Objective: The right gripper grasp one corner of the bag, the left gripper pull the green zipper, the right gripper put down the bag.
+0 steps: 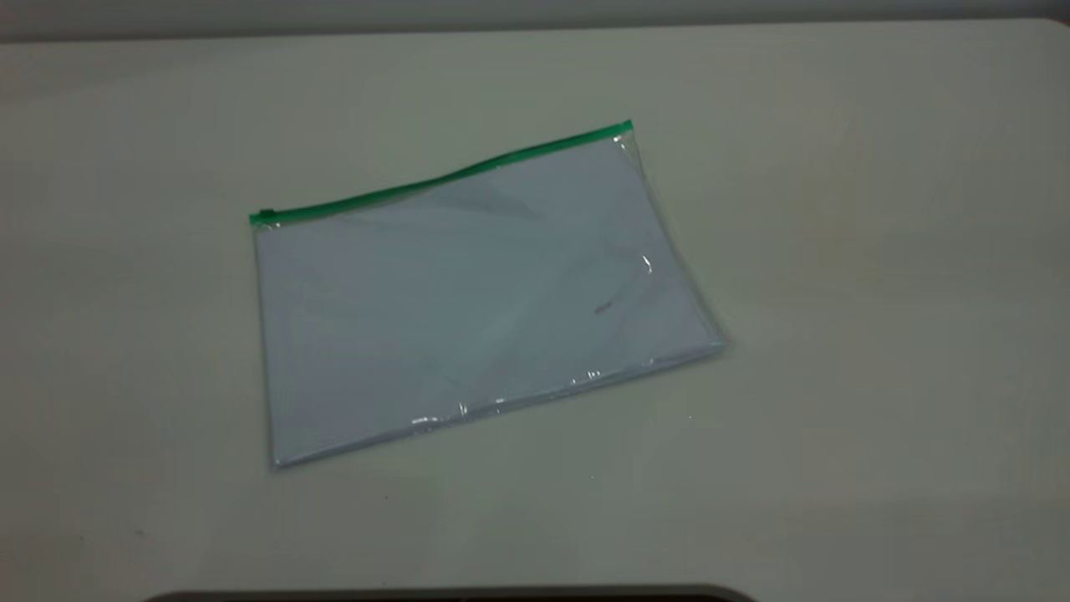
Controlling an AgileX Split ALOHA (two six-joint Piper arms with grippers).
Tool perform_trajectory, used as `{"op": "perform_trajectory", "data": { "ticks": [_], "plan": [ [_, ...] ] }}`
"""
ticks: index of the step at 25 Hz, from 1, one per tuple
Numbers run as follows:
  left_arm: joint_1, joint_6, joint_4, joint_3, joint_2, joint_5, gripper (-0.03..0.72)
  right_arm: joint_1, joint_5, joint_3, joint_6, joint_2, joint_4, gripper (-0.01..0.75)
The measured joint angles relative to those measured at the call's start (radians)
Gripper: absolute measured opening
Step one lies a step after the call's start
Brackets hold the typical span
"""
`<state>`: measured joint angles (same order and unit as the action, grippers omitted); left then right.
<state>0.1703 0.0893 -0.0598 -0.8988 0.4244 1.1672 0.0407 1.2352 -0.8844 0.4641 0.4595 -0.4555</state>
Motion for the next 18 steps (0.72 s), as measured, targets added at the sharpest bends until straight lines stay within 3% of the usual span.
{"op": "perform_trajectory", "data": {
  "ticks": [5,18],
  "plan": [
    [0.0,-0.001,0.01,0.131,-0.153,0.0,0.575,0.0,-0.004,0.168,-0.025,-0.216,0.046,0.535],
    [0.0,-0.002,0.052,0.297,-0.229,0.0,0.574,0.0,-0.088,0.384,-0.179,-0.458,0.314,0.535]
  ]
}}
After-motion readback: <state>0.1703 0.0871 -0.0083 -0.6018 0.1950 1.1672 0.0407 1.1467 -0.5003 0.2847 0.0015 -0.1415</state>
